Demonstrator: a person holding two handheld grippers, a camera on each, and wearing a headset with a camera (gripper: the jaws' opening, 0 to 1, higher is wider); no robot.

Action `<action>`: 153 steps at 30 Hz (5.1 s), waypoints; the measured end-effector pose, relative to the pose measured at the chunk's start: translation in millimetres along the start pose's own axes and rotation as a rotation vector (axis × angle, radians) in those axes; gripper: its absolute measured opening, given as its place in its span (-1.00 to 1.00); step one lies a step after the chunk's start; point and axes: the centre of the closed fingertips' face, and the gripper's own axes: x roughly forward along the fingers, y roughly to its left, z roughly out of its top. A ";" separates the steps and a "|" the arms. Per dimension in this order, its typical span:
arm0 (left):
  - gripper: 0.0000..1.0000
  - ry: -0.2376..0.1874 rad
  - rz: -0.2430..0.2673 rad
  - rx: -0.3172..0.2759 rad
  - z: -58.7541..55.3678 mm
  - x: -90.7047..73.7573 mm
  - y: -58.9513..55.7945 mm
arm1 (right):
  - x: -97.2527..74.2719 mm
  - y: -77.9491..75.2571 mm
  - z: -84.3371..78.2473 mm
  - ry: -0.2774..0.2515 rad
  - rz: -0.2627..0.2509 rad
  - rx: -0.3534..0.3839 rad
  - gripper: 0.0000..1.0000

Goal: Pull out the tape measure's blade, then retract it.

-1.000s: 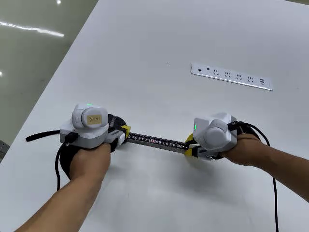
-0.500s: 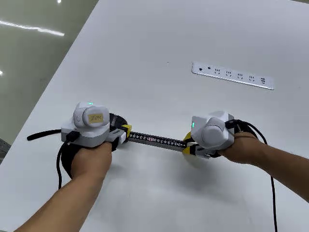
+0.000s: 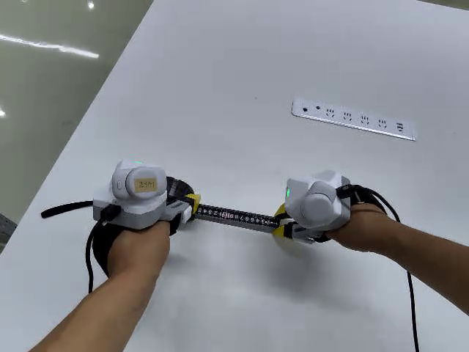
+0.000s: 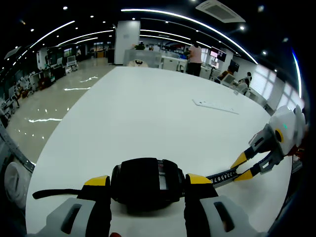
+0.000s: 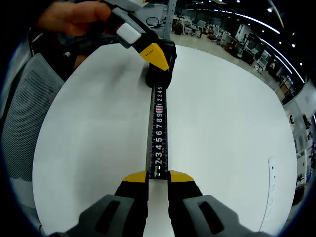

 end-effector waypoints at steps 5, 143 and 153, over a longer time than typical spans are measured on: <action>0.13 0.001 0.000 0.000 0.1 0.8 0.5 | 2.0 -0.3 3.5 0.003 0.008 -0.001 -0.73; 0.12 -0.002 -0.010 0.008 -1.3 4.4 2.3 | 51.8 -1.9 102.2 -0.141 0.039 -0.002 -0.73; 0.11 -0.001 -0.011 0.010 -1.7 4.8 2.3 | 53.9 -1.8 105.6 -0.144 0.047 0.012 -0.73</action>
